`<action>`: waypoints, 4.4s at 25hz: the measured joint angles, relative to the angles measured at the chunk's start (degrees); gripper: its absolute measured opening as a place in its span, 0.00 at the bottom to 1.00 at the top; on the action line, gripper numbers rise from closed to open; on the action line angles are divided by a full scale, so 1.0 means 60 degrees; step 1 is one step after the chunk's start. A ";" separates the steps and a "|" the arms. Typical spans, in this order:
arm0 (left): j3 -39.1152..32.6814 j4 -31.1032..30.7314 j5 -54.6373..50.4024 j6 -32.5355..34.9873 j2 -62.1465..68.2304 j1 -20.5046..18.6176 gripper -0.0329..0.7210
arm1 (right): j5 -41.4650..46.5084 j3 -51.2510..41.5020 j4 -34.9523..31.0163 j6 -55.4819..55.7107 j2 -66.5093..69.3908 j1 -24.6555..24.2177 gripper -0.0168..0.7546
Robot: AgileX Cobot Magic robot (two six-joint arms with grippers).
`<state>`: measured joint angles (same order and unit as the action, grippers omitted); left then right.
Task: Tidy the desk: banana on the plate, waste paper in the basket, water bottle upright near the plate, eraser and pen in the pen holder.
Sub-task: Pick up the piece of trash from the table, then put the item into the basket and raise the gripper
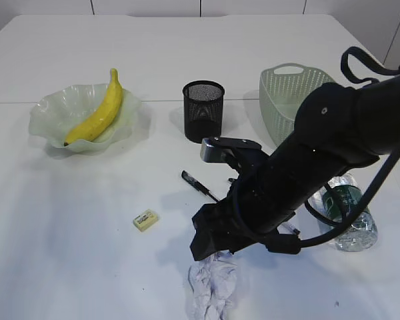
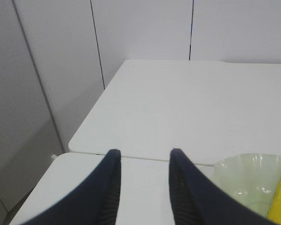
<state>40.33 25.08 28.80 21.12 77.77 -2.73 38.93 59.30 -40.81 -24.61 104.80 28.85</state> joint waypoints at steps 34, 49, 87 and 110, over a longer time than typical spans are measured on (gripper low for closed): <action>0.0000 -0.0022 0.0000 0.0000 0.0000 0.0000 0.36 | 0.0752 0.0387 0.0683 0.0368 0.0000 0.0000 0.55; 0.0000 -0.0022 0.0128 0.0000 0.0000 0.0000 0.36 | 0.0752 0.0387 0.0707 0.0375 0.0000 0.0000 0.26; 0.0000 -0.0022 0.0023 0.0000 0.0000 0.0000 0.36 | -0.0462 0.1254 0.1682 0.0375 0.0036 -0.0715 0.01; 0.0000 -0.0022 -0.0439 0.0000 0.0000 0.0000 0.36 | -0.0749 0.2672 0.1738 0.0375 0.0091 -0.1501 0.01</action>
<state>40.33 24.94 26.17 21.12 77.77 -2.73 34.43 75.33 -30.38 -22.35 105.35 19.84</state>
